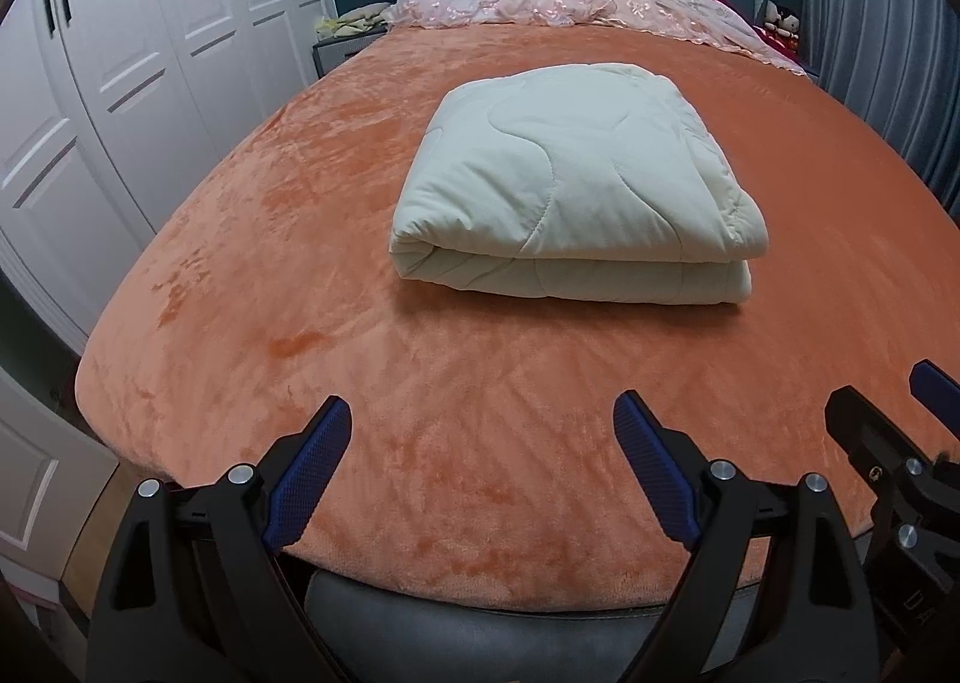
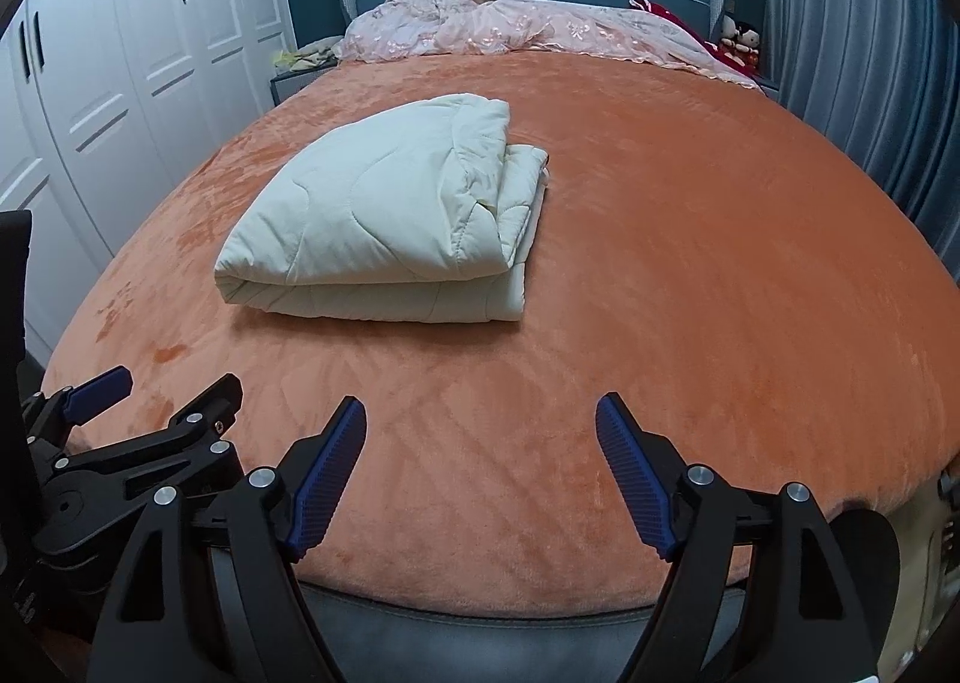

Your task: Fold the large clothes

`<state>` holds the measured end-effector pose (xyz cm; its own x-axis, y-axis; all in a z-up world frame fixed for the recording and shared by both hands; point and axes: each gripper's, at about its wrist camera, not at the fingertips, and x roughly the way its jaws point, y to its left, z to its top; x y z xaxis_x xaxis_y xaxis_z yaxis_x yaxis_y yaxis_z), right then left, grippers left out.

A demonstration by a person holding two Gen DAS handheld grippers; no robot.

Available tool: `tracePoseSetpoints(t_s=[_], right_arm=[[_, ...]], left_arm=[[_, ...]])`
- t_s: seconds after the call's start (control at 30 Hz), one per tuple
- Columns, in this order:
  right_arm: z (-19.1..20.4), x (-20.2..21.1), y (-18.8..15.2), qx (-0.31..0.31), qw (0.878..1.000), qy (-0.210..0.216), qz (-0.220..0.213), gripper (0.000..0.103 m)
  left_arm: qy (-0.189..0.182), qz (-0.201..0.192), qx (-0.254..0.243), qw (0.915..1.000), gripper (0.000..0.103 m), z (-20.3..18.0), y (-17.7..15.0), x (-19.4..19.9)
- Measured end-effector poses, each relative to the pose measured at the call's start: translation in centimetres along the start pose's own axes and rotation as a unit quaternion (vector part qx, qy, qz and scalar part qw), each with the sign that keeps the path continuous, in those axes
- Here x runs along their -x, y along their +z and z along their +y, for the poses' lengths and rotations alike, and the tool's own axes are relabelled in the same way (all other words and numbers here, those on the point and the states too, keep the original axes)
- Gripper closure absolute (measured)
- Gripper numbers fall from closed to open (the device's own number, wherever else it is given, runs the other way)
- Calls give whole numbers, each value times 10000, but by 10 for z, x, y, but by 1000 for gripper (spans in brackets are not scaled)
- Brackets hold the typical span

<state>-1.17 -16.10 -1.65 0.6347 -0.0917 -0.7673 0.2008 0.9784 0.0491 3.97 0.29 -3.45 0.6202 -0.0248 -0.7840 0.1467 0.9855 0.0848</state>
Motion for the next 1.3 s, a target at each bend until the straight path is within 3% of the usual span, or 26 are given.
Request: tracePoseSetpoints(t_s=[0.63, 1.3], right_arm=[[3, 22, -28, 33, 9998, -135, -164, 24], [8, 14, -57, 5, 9997, -203, -105, 24]], left_arm=[[61, -65, 86, 9999, 16, -1, -26, 18], [195, -218, 152, 9995, 16, 2, -56, 11]])
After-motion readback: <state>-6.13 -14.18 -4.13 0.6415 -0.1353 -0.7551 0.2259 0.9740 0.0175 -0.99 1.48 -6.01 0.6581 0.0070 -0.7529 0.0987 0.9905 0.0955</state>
